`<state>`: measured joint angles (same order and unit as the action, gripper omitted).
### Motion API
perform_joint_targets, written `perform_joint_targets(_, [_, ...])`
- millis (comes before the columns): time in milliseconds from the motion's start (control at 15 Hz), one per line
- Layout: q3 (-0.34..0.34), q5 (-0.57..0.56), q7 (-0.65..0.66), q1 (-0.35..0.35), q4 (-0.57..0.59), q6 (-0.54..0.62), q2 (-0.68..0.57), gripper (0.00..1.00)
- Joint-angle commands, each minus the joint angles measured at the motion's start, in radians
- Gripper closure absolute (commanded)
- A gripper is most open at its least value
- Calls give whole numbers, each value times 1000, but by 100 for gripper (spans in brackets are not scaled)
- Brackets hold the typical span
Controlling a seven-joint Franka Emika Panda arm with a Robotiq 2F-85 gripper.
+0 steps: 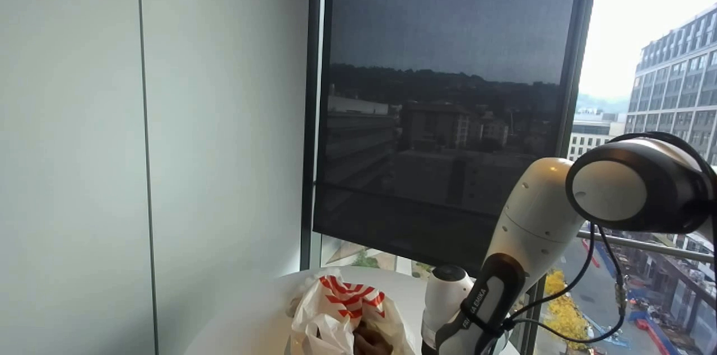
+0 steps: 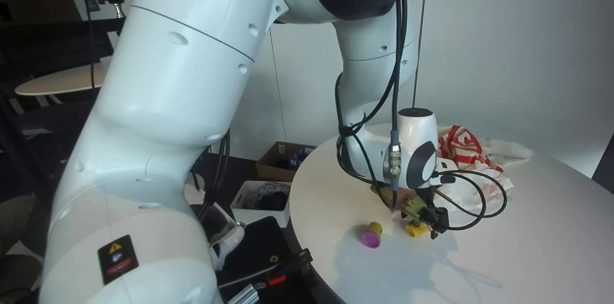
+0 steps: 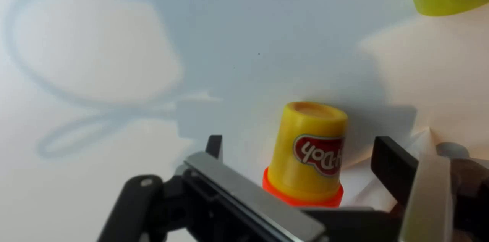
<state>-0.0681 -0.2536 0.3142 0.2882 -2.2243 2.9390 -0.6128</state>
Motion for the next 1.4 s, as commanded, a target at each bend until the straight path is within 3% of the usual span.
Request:
perform_joint_targets(0, [-13,43,-58,12,85,9,-62,0])
perform_joint_targets(67, [-16,50,-62,12,101,3,-76,0])
perform_joint_targets(133, [-13,58,-70,7,113,-5,-87,25])
perform_joint_targets(200, [-10,66,-77,4,119,-6,-93,25])
perform_joint_targets(600, [-56,70,-44,72,64,-91,-9,72])
perform_joint_targets(800, [-96,29,5,156,32,-114,78,73])
perform_joint_targets(1000, [-98,-4,31,202,87,-129,104,73])
perform_joint_targets(1333, [-81,-32,18,192,244,-105,17,73])
